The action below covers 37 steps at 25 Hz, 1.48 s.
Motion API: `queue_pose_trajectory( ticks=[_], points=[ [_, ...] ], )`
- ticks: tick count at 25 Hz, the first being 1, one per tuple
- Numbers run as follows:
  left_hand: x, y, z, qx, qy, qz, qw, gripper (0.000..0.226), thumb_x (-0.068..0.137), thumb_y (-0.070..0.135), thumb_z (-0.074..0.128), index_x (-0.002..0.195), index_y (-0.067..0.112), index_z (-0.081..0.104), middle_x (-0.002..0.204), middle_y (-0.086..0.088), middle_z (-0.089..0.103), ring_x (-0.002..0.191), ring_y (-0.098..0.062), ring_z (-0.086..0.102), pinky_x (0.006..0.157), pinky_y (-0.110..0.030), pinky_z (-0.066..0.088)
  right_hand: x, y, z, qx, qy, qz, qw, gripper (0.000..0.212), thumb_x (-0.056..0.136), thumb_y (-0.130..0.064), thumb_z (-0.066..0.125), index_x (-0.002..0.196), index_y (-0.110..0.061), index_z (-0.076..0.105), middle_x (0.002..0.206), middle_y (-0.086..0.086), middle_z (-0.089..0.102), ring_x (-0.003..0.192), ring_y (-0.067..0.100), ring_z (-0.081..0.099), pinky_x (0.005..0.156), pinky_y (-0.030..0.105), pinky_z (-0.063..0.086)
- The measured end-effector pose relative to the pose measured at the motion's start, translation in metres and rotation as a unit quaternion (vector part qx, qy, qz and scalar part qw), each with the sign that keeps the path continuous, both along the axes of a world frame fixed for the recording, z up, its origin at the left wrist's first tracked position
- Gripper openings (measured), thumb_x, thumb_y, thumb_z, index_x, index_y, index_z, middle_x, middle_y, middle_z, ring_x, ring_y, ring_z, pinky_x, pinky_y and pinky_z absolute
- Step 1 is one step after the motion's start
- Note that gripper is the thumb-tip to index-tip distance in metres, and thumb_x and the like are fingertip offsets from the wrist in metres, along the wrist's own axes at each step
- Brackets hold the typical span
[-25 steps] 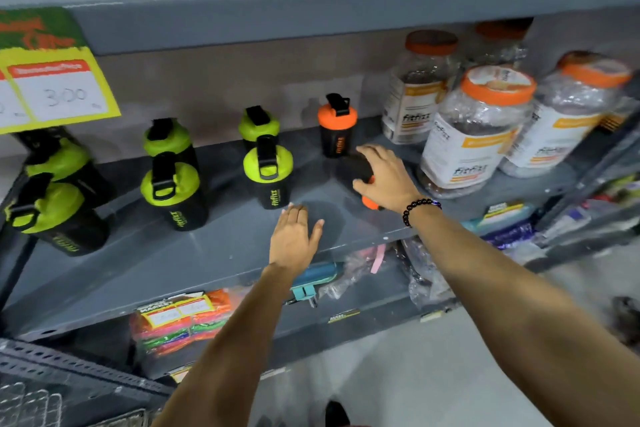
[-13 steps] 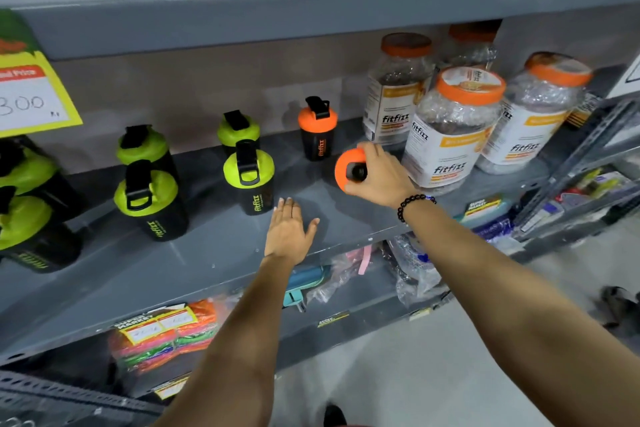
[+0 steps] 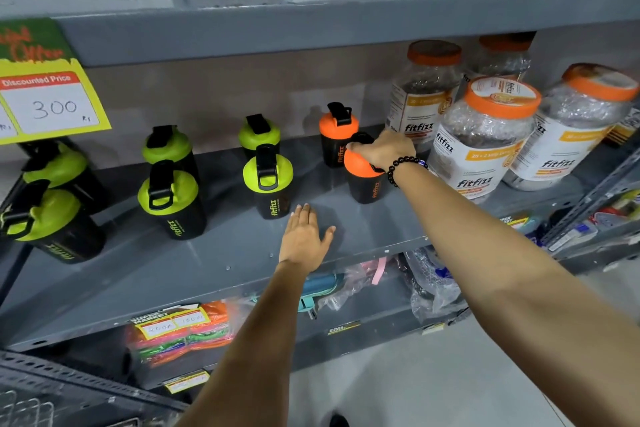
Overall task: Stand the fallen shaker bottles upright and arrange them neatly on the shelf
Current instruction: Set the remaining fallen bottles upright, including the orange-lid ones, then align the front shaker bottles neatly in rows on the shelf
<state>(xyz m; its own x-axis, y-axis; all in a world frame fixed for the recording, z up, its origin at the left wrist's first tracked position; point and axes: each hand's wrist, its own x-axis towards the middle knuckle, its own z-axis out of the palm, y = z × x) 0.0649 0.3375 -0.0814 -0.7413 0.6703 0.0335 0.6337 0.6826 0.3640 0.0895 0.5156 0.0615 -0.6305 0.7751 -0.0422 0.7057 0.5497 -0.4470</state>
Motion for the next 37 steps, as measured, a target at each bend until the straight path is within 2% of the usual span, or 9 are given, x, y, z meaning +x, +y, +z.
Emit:
queue_pose_trajectory(
  ticks=[4,8,11,15,18,20,24,28,37],
  points=[
    [-0.001,0.001,-0.001,0.001,-0.002,0.004,1.0,0.066,0.097,0.043,0.033,0.144,0.0,0.02,0.155,-0.016,0.023,0.146,-0.028,0.014,0.121,-0.035,0.013,0.0,-0.002,0.004,0.008,-0.005,0.009,1.0,0.072,0.077,-0.064,0.056,0.114,-0.001,0.058,0.12,0.016,0.063,0.112,0.033,0.059,0.079,0.031,0.046],
    [-0.002,0.001,-0.003,0.008,0.004,0.006,1.0,0.065,0.097,0.044,0.033,0.144,0.0,0.022,0.154,-0.016,0.025,0.146,-0.028,0.016,0.121,-0.036,0.015,0.008,0.003,-0.001,-0.039,0.008,-0.016,0.999,0.086,0.073,-0.077,0.045,0.116,-0.003,0.056,0.119,0.016,0.064,0.107,0.034,0.062,0.084,0.034,0.051],
    [0.0,-0.001,-0.002,0.047,0.003,0.014,0.999,0.058,0.097,0.04,0.037,0.139,0.001,0.033,0.148,-0.018,0.038,0.141,-0.03,0.027,0.118,-0.037,0.024,0.023,0.006,-0.012,-0.104,0.141,-0.101,0.979,0.08,0.083,-0.072,0.034,0.121,-0.004,0.056,0.126,0.018,0.059,0.115,0.036,0.057,0.095,0.039,0.045],
    [0.019,-0.016,0.005,0.287,-0.032,0.175,0.941,0.029,0.092,0.026,0.055,0.11,0.004,0.056,0.111,-0.015,0.059,0.106,-0.032,0.056,0.091,-0.037,0.044,0.042,-0.002,-0.055,-0.208,0.341,-0.198,0.895,0.045,0.091,-0.032,0.034,0.112,-0.001,0.06,0.12,0.024,0.061,0.113,0.038,0.055,0.095,0.041,0.041],
    [0.019,-0.028,0.014,0.389,-0.086,0.319,0.86,0.035,0.084,0.014,0.066,0.112,0.001,0.049,0.113,-0.017,0.052,0.106,-0.031,0.052,0.088,-0.029,0.039,0.044,-0.011,-0.084,-0.244,0.321,-0.187,0.896,0.031,0.085,-0.01,0.046,0.113,-0.004,0.059,0.115,0.018,0.063,0.109,0.033,0.058,0.089,0.032,0.042],
    [0.005,-0.029,0.021,0.404,-0.126,0.348,0.836,0.059,0.078,0.01,0.073,0.126,-0.001,0.041,0.127,-0.019,0.046,0.12,-0.033,0.047,0.097,-0.031,0.036,0.04,-0.012,-0.092,-0.269,0.303,-0.128,0.905,0.045,0.08,0.003,0.052,0.123,-0.006,0.052,0.118,0.016,0.061,0.11,0.029,0.057,0.089,0.029,0.04],
    [-0.024,-0.028,0.026,0.394,-0.206,0.316,0.838,0.094,0.064,0.004,0.083,0.14,0.003,0.028,0.144,-0.015,0.04,0.133,-0.03,0.04,0.112,-0.037,0.031,0.032,-0.005,-0.095,-0.309,0.284,-0.053,0.906,0.074,0.072,0.011,0.064,0.138,-0.009,0.036,0.127,0.014,0.057,0.117,0.028,0.053,0.097,0.032,0.039],
    [-0.034,-0.029,0.023,0.363,-0.216,0.309,0.852,0.082,0.056,0.001,0.086,0.126,0.004,0.043,0.128,-0.016,0.057,0.119,-0.032,0.053,0.104,-0.045,0.043,0.031,0.0,-0.102,-0.312,0.269,-0.021,0.911,0.077,0.066,0.005,0.076,0.132,-0.009,0.04,0.127,0.013,0.058,0.118,0.03,0.054,0.103,0.038,0.041],
    [-0.033,-0.017,0.033,0.352,-0.187,0.353,0.846,0.064,0.062,0.011,0.085,0.112,0.001,0.048,0.118,-0.019,0.063,0.112,-0.035,0.058,0.095,-0.042,0.047,0.031,-0.012,-0.1,-0.282,0.278,0.001,0.918,0.066,0.068,-0.002,0.079,0.124,-0.006,0.045,0.125,0.014,0.06,0.117,0.03,0.056,0.101,0.036,0.043]
  ],
)
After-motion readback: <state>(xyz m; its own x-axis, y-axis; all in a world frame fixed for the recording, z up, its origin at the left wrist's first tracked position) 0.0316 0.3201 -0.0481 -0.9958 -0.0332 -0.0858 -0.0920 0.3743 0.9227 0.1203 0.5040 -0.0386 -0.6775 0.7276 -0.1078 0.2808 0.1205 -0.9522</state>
